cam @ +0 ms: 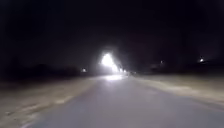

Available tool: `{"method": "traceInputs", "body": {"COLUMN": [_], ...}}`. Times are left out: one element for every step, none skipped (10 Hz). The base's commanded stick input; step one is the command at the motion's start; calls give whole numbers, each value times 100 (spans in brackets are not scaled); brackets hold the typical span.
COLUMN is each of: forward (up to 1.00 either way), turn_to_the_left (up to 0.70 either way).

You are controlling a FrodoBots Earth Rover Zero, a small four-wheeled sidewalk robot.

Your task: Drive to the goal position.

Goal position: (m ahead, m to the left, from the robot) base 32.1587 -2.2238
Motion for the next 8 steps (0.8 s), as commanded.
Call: {"method": "traceInputs", "body": {"forward": [100,100,100,100,100,100,100,100], "turn_to_the_left": [11,12,12,11,8,5,4,2]}}
